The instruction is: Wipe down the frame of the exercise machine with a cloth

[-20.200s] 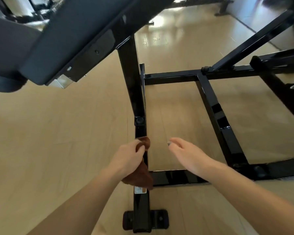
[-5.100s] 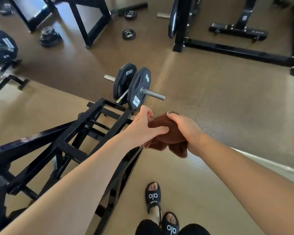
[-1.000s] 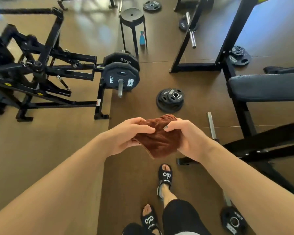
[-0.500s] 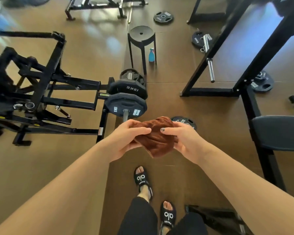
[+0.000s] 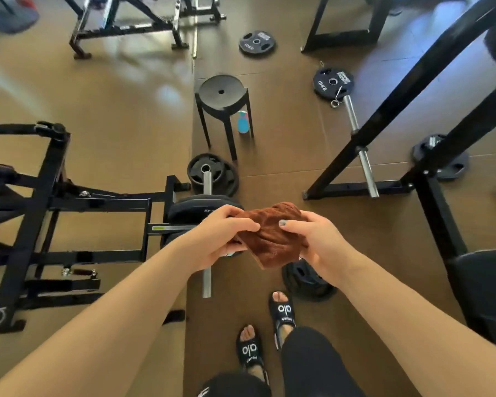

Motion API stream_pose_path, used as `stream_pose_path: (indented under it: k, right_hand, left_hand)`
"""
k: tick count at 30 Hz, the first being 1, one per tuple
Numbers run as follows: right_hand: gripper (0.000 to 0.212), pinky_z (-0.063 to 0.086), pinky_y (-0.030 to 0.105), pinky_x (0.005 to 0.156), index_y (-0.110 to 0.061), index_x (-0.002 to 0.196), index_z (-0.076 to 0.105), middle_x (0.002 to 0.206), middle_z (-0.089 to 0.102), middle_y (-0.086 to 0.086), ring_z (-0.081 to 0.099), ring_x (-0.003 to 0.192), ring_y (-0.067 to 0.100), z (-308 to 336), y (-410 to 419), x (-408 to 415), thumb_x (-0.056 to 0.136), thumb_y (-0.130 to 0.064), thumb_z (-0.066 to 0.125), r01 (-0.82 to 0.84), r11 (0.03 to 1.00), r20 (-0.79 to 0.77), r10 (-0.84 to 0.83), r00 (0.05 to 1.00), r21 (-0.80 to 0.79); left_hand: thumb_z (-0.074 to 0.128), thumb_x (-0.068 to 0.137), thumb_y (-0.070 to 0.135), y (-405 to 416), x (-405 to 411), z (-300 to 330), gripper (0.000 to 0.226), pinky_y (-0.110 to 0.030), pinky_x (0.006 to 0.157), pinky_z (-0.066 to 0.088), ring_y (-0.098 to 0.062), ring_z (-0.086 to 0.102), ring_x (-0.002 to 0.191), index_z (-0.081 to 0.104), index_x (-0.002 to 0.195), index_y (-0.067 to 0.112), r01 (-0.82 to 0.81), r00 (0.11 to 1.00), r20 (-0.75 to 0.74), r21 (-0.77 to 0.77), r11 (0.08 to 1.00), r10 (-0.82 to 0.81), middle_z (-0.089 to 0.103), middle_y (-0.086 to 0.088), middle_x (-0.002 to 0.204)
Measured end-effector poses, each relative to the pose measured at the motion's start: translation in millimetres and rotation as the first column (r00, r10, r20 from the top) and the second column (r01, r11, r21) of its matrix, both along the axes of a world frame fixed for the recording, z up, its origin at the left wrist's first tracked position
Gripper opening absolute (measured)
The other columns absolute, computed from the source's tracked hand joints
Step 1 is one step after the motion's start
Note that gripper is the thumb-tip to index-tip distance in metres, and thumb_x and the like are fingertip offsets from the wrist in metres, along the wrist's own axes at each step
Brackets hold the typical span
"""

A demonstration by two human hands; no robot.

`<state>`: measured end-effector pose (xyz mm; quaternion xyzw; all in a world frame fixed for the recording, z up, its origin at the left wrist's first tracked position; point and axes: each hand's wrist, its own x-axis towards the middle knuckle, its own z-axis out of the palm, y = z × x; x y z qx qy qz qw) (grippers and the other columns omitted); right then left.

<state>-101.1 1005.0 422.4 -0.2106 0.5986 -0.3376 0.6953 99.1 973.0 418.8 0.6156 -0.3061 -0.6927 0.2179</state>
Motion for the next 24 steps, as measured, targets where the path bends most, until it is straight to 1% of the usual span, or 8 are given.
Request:
stream_pose_path:
  k: [3,6,8,10,15,18,21,24]
  right_hand:
    - [0.04,0.059,0.043,0.095,-0.012,0.133,0.058,0.121,0.073,0.008,0.073,0.106,0.027,-9,-71,-14,0.095,-0.012,0.071,0.002,1.0,0.005,-0.002,1.0,-0.006]
    - [0.047,0.055,0.049,0.103,-0.017,0.138,0.055,0.128,0.069,0.006,0.069,0.114,0.027,-21,-145,-22,0.095,-0.018,0.072,-0.047,0.999,-0.018,0.047,0.999,-0.005]
    - [0.05,0.055,0.048,0.103,-0.018,0.14,0.054,0.129,0.067,0.003,0.068,0.116,0.026,-25,-194,-25,0.094,-0.019,0.073,-0.073,0.997,-0.031,0.073,0.997,-0.005]
    - [0.051,0.056,0.044,0.102,-0.02,0.141,0.052,0.129,0.066,0.001,0.067,0.115,0.023,-25,-243,-21,0.094,-0.019,0.073,-0.111,0.994,-0.053,0.111,0.992,-0.003]
    - [0.055,0.053,0.044,0.105,-0.025,0.14,0.049,0.13,0.062,-0.002,0.063,0.118,0.021,-34,-369,-2,0.092,-0.019,0.075,-0.205,0.979,-0.121,0.205,0.971,0.006]
    - [0.053,0.052,0.048,0.107,-0.023,0.137,0.051,0.13,0.064,0.001,0.063,0.119,0.024,-50,-450,6,0.091,-0.015,0.076,-0.231,0.973,-0.147,0.23,0.962,0.007]
    - [0.047,0.054,0.047,0.104,-0.024,0.13,0.053,0.126,0.066,0.0,0.066,0.114,0.023,-76,-540,11,0.091,-0.015,0.077,-0.239,0.97,-0.168,0.243,0.955,0.044]
    - [0.048,0.056,0.045,0.101,-0.025,0.131,0.055,0.123,0.067,-0.002,0.066,0.112,0.022,-96,-622,19,0.09,-0.017,0.078,-0.283,0.958,-0.185,0.286,0.94,0.043]
  left_hand:
    - [0.083,0.084,0.013,-70,-15,-4,0.042,-0.031,0.074,0.062,-0.019,0.077,0.094,0.06,0.119,0.014,-0.015,1.0,-0.003,0.016,1.0,0.015,0.073,-0.01,0.113]
    - [0.081,0.087,0.013,-134,-28,-11,0.04,-0.029,0.072,0.062,-0.022,0.074,0.101,0.058,0.119,0.015,-0.058,0.998,0.022,0.005,0.998,0.058,0.07,-0.01,0.116]
    - [0.08,0.088,0.015,-175,-32,-13,0.039,-0.028,0.071,0.061,-0.021,0.072,0.104,0.057,0.119,0.017,-0.083,0.996,0.036,0.004,0.997,0.083,0.069,-0.008,0.117]
    - [0.08,0.088,0.016,-215,-31,-16,0.038,-0.027,0.071,0.061,-0.021,0.071,0.105,0.057,0.118,0.018,-0.125,0.991,0.041,0.008,0.992,0.124,0.068,-0.007,0.116]
    - [0.079,0.089,0.014,-321,-12,-30,0.04,-0.034,0.086,0.062,-0.023,0.069,0.109,0.054,0.12,0.016,-0.224,0.974,0.044,0.037,0.974,0.222,0.067,-0.009,0.12]
    - [0.077,0.089,0.013,-397,-1,-45,0.041,-0.035,0.09,0.059,-0.024,0.065,0.113,0.052,0.121,0.016,-0.217,0.976,0.029,0.044,0.975,0.216,0.063,-0.009,0.122]
    - [0.073,0.09,0.01,-483,4,-71,0.039,-0.038,0.096,0.057,-0.027,0.063,0.115,0.051,0.122,0.015,-0.199,0.98,0.031,0.079,0.977,0.197,0.06,-0.011,0.124]
    - [0.07,0.088,0.009,-554,8,-92,0.038,-0.044,0.102,0.055,-0.028,0.063,0.115,0.051,0.121,0.013,-0.255,0.967,0.029,0.071,0.964,0.253,0.061,-0.013,0.124]
